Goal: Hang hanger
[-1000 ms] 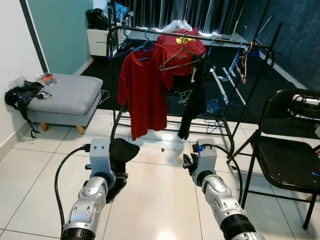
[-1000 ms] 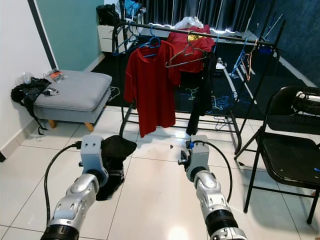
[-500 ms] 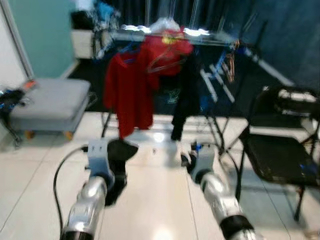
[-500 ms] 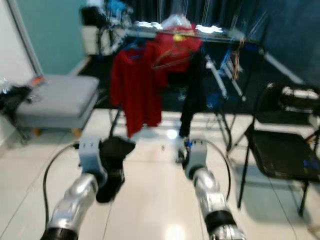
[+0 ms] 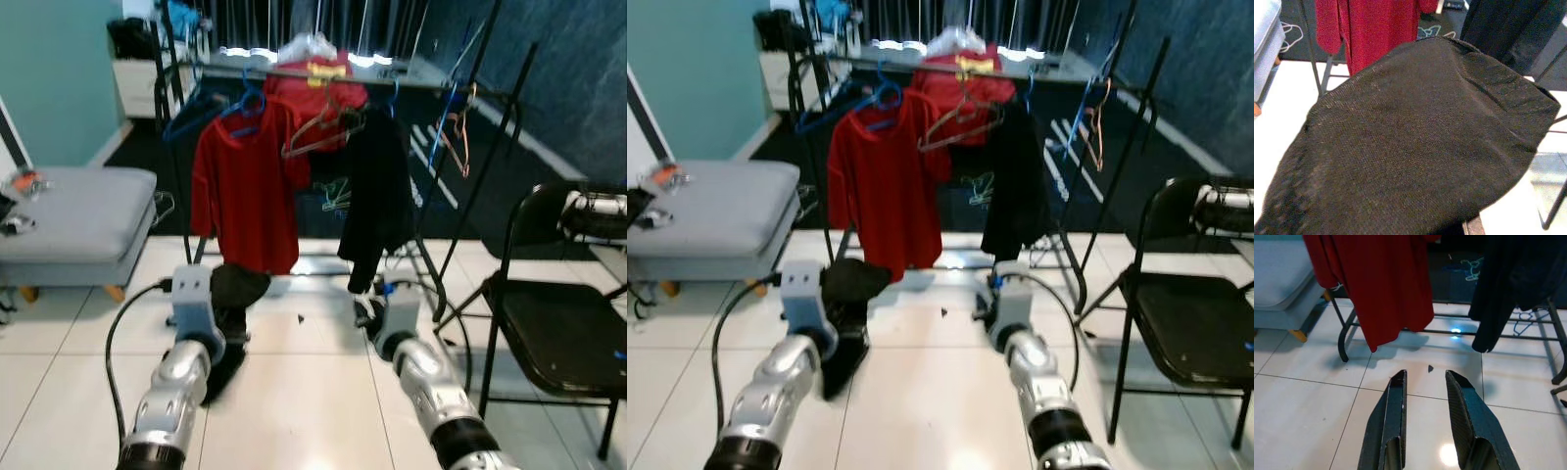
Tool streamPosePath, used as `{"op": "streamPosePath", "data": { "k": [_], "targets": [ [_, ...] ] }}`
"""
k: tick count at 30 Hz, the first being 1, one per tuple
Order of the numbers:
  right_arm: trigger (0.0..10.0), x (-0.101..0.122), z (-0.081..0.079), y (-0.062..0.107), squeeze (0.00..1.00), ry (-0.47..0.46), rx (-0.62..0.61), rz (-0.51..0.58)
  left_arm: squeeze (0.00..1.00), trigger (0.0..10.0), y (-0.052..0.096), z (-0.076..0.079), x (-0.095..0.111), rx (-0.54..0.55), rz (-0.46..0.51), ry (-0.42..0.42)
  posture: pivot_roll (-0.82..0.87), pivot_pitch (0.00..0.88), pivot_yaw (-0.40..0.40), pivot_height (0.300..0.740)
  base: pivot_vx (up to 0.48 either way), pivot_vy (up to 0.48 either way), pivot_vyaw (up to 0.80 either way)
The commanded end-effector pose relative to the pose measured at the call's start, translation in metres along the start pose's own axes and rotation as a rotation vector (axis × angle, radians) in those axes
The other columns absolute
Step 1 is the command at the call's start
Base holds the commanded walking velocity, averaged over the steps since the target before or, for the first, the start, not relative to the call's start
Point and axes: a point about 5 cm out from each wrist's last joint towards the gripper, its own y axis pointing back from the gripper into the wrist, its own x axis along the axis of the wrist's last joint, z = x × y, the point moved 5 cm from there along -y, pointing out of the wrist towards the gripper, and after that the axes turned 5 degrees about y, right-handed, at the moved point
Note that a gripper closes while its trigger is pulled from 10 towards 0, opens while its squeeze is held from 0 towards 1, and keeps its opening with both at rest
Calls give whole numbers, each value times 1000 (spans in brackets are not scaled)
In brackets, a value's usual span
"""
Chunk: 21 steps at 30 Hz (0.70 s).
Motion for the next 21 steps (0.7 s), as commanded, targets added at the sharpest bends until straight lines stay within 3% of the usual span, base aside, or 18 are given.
{"op": "streamPosePath", "data": {
  "k": [1, 16, 21],
  "targets": [
    [10000, -1, -3, 0, 0, -8, 4, -2, 0, 10000, 1, 1, -2, -3, -4, -2, -57, 0, -73, 740, 0, 0, 0],
    [10000, -1, -6, 0, 0, -18, 3, 5, 0, 10000, 1, -3, 0, -1, 4, -32, -51, 0, -58, 740, 0, 0, 0],
    [10000, -2, -6, 0, 0, -16, 1, 3, 0, 10000, 0, -4, 1, 0, 7, -30, -48, 0, -58, 740, 0, 480, 0]
  ]
}}
